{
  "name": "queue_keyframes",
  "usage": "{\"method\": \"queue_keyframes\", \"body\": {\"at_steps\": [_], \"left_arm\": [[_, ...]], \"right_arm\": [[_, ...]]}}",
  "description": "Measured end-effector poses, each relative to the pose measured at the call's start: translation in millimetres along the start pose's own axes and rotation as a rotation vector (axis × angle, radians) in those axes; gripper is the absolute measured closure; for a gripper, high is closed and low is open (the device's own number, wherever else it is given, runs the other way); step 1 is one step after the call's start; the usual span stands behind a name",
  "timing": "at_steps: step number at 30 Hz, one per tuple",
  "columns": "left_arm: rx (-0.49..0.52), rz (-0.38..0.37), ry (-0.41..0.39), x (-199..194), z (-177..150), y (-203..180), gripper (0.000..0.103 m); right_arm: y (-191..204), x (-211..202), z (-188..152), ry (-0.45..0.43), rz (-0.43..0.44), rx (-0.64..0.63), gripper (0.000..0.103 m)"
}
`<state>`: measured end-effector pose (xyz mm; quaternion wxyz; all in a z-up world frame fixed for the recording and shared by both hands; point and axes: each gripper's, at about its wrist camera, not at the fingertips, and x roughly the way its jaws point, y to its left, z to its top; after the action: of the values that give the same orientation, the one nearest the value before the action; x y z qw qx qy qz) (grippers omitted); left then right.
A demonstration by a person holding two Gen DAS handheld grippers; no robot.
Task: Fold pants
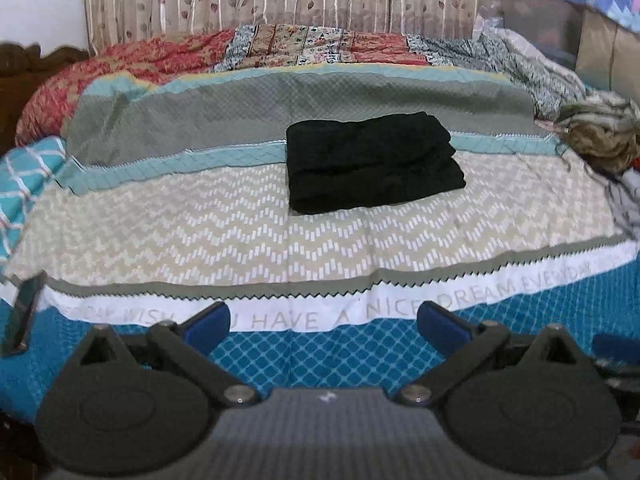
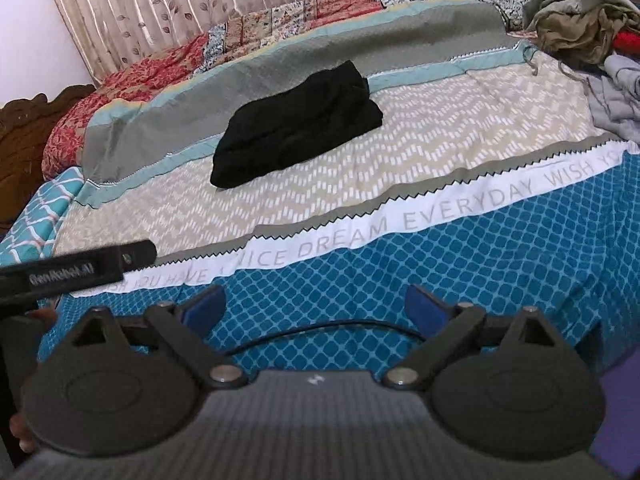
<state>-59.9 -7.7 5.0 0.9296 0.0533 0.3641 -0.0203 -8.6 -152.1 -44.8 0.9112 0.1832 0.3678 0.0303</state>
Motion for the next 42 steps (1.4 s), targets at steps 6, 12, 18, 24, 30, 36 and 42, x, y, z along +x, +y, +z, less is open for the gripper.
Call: {"method": "queue_keyframes", "body": {"at_steps": [6, 12, 18, 24, 30, 36, 42], "left_arm": [[0.022, 0.009, -0.014, -11, -5, -2, 0.000], [0.009, 0.005, 0.013, -10, -3, -3, 0.000], [0.032, 0.018, 0.076, 3, -4, -7, 0.000], [0.026, 0.013, 0.117, 16, -5, -7, 0.000], [0.024, 0.017, 0.157, 29, -6, -7, 0.000], [0.029, 0.021, 0.184, 39, -10, -5, 0.000], [0.029, 0.021, 0.205, 45, -12, -4, 0.000]], "right_arm": [[-2, -9, -8, -0.004, 0.015, -0.002, 0.005], [-4, -7, -7, 0.019, 0.025, 0.005, 0.005], [-7, 0, -8, 0.050, 0.035, 0.018, 0.005], [-11, 11, -7, 0.089, 0.050, 0.021, 0.005], [-14, 16, -6, 0.087, 0.045, 0.012, 0.005], [-17, 21, -3, 0.083, 0.037, -0.011, 0.005], [-21, 26, -3, 0.105, 0.042, 0.004, 0.005]]}}
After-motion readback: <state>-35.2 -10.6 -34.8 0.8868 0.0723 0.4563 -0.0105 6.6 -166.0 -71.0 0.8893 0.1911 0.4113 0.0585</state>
